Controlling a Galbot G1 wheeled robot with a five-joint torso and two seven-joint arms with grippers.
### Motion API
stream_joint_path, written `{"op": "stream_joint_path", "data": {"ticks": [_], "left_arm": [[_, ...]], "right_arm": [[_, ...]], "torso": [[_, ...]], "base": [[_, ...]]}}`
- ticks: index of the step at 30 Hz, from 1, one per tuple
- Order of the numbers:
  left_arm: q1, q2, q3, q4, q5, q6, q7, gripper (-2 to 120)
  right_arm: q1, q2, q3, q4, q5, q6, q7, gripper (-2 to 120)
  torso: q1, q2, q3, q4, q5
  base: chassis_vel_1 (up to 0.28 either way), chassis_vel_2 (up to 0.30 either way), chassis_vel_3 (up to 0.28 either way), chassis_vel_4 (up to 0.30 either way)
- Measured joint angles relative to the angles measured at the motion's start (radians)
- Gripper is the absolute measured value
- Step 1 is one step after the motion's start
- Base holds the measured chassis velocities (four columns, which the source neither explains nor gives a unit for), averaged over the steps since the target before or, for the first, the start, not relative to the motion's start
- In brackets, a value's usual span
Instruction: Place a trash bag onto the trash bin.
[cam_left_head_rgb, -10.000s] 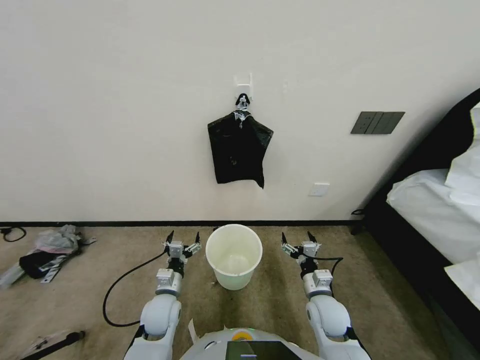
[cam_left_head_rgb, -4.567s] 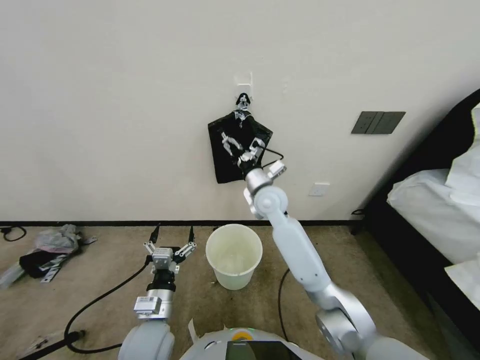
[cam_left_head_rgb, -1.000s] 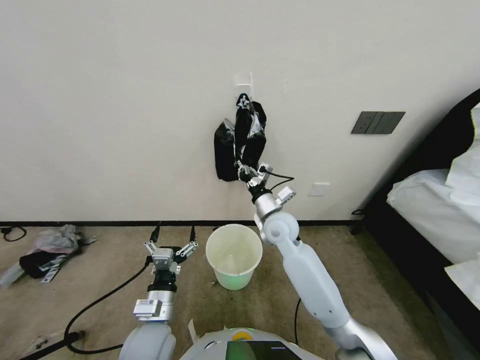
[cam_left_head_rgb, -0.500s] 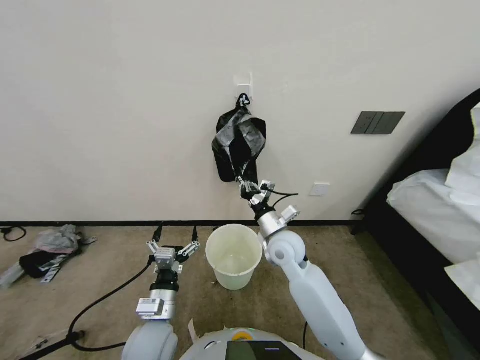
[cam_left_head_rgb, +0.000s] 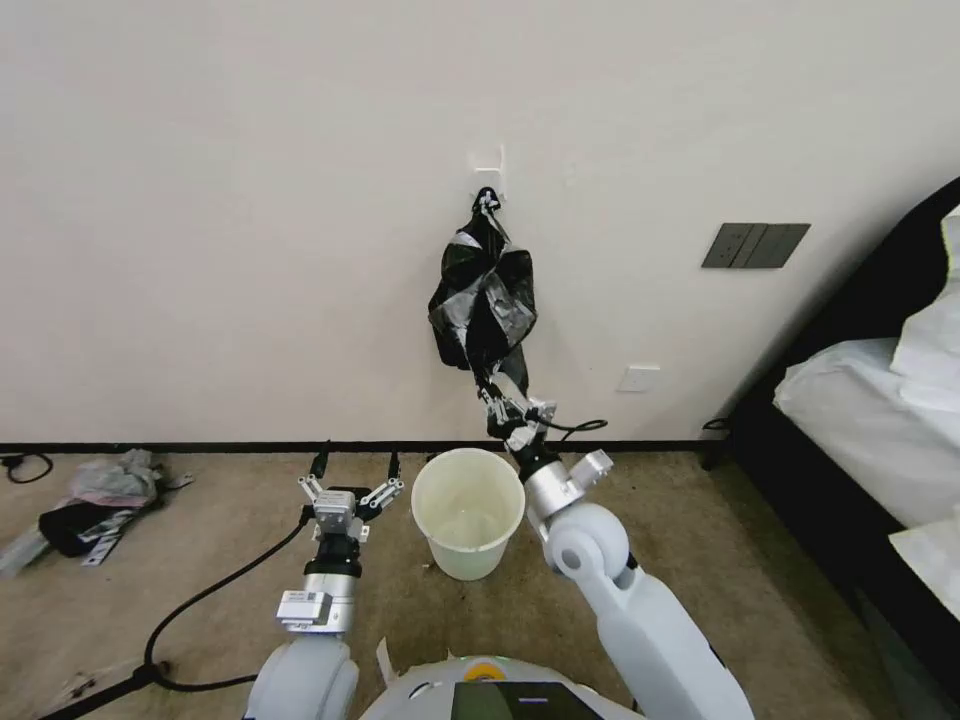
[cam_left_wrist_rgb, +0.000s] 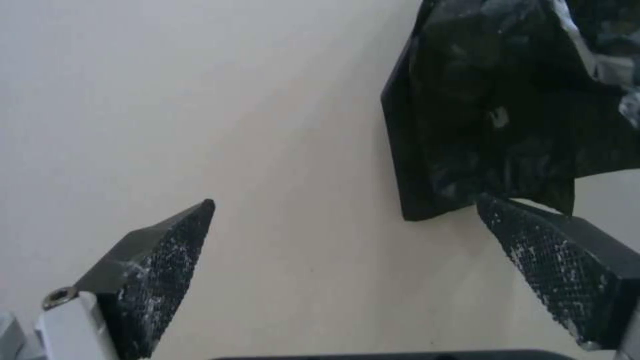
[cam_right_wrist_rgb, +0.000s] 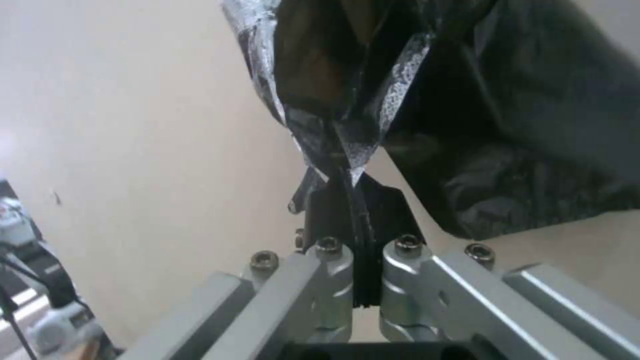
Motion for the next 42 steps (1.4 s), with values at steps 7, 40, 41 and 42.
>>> {"op": "stream_joint_path", "data": {"ticks": [7,40,41,42], "left_arm": [[-0.005,0.005,0.005,0.001,-0.001,0.003,0.0,100],[-0.027,0.011,0.009,-0.006,-0.018,0.024,0.002,100],[-0.027,0.012,0.012,-0.013,-0.02,0.031,0.002,100],[-0.028,0.019,0.015,-0.02,-0.023,0.037,0.002,100]], "right_arm": [[-0.066,-0.028,0.0,0.024,-0.075,0.016,-0.005,0],[-0.204,-0.066,-0.028,0.053,-0.264,0.1,-0.006,0],[-0.184,-0.055,-0.021,0.053,-0.254,0.098,0.003,0],[-0.169,-0.047,-0.016,0.054,-0.247,0.094,0.008,0]], "torso": [[0.0,0.0,0.0,0.0,0.0],[0.0,0.0,0.0,0.0,-0.0001],[0.0,0.0,0.0,0.0001,-0.0001],[0.0,0.0,0.0,0.0001,-0.0001]], "base": [[0.0,0.0,0.0,0.0],[0.0,0.0,0.0,0.0],[0.0,0.0,0.0,0.0],[0.0,0.0,0.0,0.0]]}}
